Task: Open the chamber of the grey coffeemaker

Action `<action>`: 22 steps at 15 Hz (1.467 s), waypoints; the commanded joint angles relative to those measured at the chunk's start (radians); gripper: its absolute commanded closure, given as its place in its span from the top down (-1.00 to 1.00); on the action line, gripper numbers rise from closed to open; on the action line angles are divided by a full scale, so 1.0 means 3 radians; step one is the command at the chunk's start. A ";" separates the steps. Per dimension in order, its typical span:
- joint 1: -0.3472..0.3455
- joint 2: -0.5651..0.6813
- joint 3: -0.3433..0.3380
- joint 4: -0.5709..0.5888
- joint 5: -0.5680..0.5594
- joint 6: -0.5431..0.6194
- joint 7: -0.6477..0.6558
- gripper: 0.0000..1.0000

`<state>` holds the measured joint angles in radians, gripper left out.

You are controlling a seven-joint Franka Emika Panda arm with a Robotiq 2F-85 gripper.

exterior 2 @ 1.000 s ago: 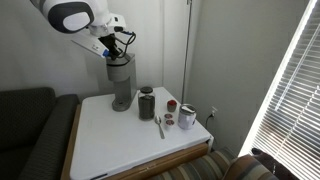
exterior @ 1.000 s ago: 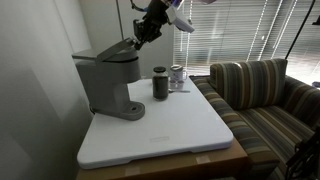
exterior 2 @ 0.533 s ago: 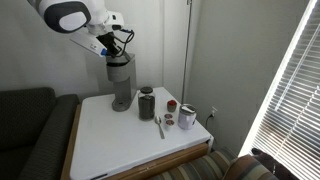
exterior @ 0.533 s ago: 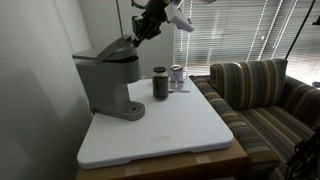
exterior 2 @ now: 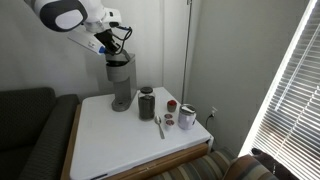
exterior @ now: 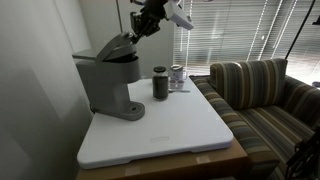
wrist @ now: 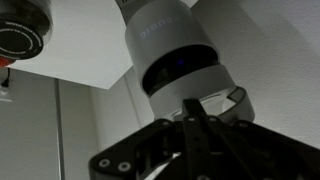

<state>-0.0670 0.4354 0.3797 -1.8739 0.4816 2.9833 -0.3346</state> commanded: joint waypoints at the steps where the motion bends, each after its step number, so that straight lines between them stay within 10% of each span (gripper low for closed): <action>1: -0.0032 -0.0195 0.0043 -0.0157 0.0052 0.0091 -0.0016 -1.00; 16: -0.0042 -0.0118 0.0053 0.0072 0.0036 -0.0041 -0.0053 -1.00; 22: 0.0313 -0.0409 -0.0508 -0.0345 -0.0327 0.0300 0.0818 -1.00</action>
<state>-0.0292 0.3712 0.3166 -1.8906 0.4566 3.0127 -0.2390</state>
